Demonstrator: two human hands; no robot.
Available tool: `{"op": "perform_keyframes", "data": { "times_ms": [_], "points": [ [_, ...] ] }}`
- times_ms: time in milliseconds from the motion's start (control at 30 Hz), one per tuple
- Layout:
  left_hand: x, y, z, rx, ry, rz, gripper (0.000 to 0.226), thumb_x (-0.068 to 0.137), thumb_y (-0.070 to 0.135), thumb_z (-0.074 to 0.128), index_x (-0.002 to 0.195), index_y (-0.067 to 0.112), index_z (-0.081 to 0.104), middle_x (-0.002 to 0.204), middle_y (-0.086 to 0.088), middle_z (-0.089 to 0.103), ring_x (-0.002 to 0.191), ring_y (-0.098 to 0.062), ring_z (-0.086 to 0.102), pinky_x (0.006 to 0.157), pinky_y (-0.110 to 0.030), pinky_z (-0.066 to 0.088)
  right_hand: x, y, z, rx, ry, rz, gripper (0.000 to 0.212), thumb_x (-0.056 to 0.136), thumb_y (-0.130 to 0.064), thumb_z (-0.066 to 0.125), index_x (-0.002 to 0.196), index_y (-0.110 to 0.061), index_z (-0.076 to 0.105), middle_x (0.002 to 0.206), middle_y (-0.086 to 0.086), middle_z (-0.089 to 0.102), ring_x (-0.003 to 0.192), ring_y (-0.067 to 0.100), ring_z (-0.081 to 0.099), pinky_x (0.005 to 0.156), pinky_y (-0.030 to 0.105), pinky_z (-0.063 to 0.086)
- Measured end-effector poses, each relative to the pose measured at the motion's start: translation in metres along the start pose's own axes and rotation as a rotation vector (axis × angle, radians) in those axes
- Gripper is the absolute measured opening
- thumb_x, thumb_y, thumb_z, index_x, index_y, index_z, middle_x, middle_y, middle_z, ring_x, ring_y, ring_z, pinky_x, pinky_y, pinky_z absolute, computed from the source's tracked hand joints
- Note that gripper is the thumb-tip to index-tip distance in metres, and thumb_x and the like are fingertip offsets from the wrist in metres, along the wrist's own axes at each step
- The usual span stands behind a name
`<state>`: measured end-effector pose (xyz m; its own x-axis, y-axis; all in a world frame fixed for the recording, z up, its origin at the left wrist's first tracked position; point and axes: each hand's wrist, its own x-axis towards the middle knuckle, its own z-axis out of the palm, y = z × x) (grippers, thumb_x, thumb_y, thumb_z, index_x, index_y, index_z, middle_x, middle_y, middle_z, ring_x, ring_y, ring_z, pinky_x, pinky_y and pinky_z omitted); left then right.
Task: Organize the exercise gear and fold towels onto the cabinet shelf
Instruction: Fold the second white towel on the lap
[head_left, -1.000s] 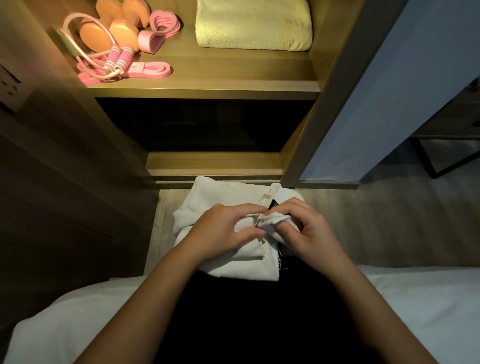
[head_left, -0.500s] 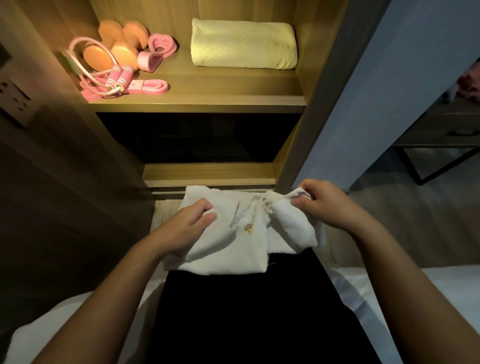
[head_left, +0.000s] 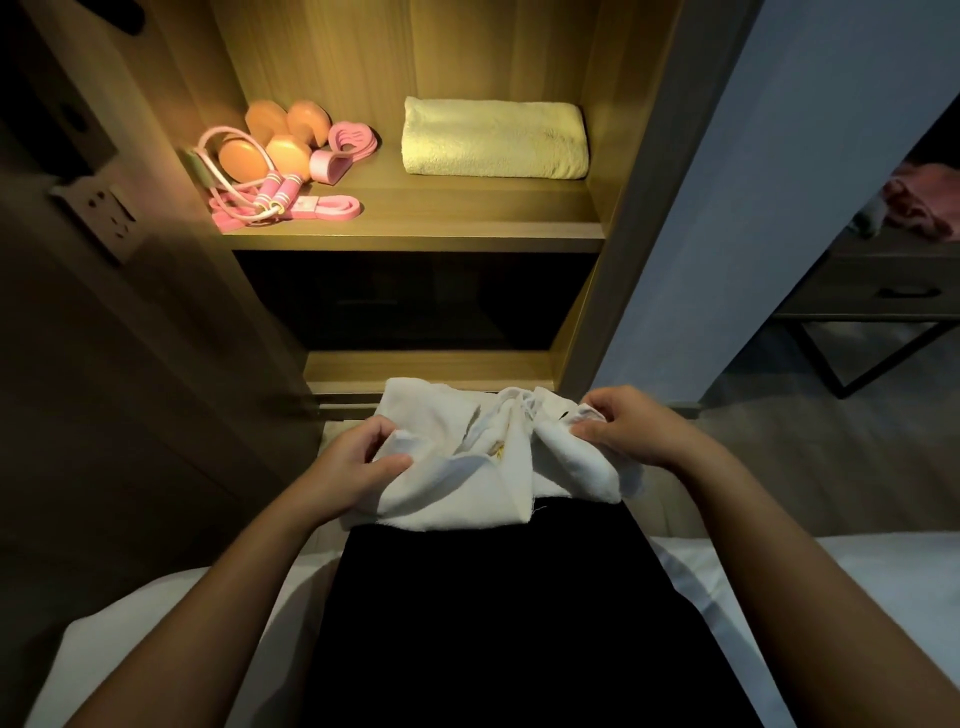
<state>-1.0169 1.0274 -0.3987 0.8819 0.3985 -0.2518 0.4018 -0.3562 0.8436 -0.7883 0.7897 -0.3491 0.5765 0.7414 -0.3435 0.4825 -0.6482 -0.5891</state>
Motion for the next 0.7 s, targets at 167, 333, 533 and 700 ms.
{"op": "perform_keyframes", "data": {
  "times_ms": [167,333,533,700],
  "points": [
    [-0.003,0.006,-0.003,0.001,0.111,-0.024,0.016,0.096,0.026,0.058,0.1,0.013,0.051,0.097,-0.007,0.057,0.096,-0.028,0.057,0.074,-0.037,0.045,0.0,-0.004,0.007,-0.029,0.009,-0.04,0.006,0.091,-0.026,0.064,0.088,-0.021,0.064,0.076,-0.004,0.06,0.071,0.012,0.053,0.058,0.024,0.038],
    [-0.009,0.014,0.003,0.053,0.08,0.013,0.03,0.101,0.041,0.038,0.11,0.013,0.044,0.107,-0.013,0.05,0.099,-0.029,0.053,0.08,-0.045,0.047,0.004,-0.002,0.012,-0.044,0.018,-0.042,0.009,0.091,-0.028,0.063,0.09,-0.019,0.065,0.073,-0.006,0.058,0.067,0.008,0.051,0.055,0.023,0.035],
    [0.02,0.035,-0.049,0.255,0.231,0.132,0.004,0.099,0.021,0.051,0.096,0.019,0.052,0.09,-0.004,0.057,0.081,-0.019,0.055,0.067,-0.034,0.043,0.023,-0.001,-0.029,-0.009,0.082,-0.067,0.022,0.09,-0.024,0.065,0.09,-0.001,0.065,0.08,0.009,0.059,0.072,0.015,0.051,0.063,0.03,0.039],
    [0.065,0.062,-0.138,0.42,0.605,0.055,0.007,0.088,0.011,0.066,0.087,0.015,0.06,0.087,-0.008,0.063,0.077,-0.021,0.054,0.064,-0.032,0.04,0.06,0.001,-0.125,0.047,0.451,-0.004,0.015,0.087,-0.016,0.068,0.074,-0.012,0.062,0.073,0.003,0.057,0.077,0.019,0.052,0.06,0.027,0.038]
  ]
}}
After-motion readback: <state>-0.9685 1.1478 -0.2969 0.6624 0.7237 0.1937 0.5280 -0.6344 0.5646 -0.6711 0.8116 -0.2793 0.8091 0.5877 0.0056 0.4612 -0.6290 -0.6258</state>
